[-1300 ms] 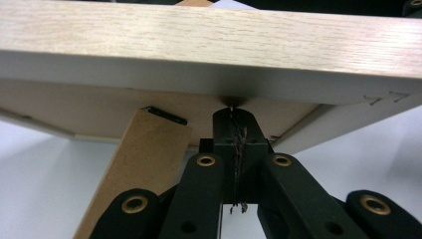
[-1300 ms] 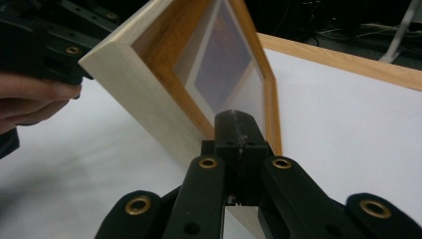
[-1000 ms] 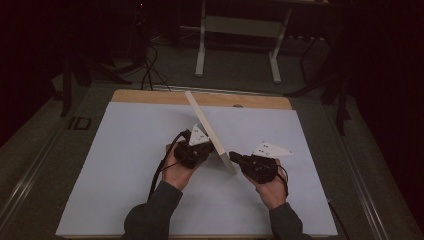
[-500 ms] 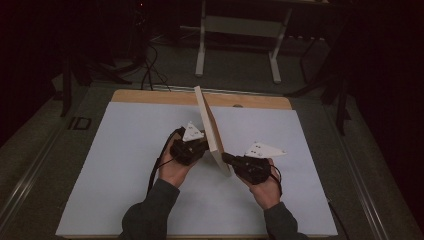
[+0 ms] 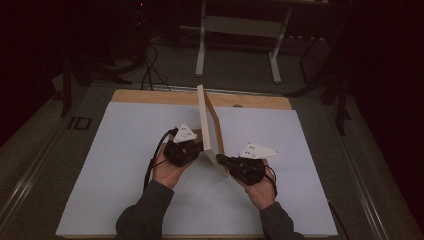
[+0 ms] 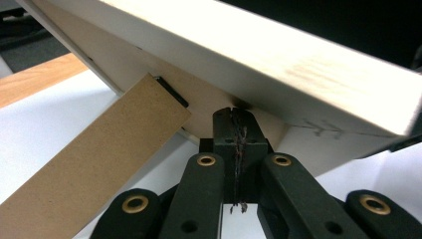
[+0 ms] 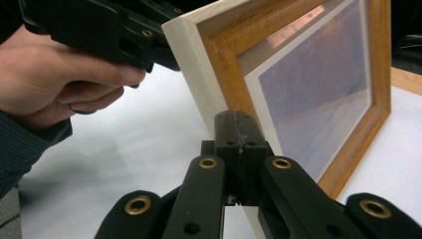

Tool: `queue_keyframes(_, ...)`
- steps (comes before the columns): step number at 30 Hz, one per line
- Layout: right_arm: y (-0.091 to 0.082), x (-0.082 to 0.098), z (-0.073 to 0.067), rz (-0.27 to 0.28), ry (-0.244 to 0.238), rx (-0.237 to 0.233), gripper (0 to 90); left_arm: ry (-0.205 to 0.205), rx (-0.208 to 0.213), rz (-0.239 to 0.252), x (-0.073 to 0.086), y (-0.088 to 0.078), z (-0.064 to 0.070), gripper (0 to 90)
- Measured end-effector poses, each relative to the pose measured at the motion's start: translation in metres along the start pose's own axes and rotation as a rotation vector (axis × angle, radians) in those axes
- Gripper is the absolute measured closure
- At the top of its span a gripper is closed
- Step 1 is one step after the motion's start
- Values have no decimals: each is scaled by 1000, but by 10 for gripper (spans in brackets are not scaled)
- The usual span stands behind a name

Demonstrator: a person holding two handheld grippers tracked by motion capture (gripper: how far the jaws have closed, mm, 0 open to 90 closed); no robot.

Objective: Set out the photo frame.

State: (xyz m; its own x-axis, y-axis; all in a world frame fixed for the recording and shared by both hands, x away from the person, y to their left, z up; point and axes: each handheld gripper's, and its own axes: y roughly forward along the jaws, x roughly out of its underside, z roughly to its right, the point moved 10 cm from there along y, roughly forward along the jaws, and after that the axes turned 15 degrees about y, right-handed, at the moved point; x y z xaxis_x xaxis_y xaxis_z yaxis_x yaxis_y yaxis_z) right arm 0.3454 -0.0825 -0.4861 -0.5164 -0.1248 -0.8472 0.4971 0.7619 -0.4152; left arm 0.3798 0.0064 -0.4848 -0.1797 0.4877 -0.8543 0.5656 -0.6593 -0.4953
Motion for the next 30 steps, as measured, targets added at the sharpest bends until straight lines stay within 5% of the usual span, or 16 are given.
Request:
queue_keyframes(12, 9, -1, -5, -7, 2, -10, 900, -34, 26, 43, 4, -7, -8, 900)
queue_keyframes(30, 29, -7, -14, -21, 7, -10, 900, -56, 16, 37, 11, -12, -24, 900)
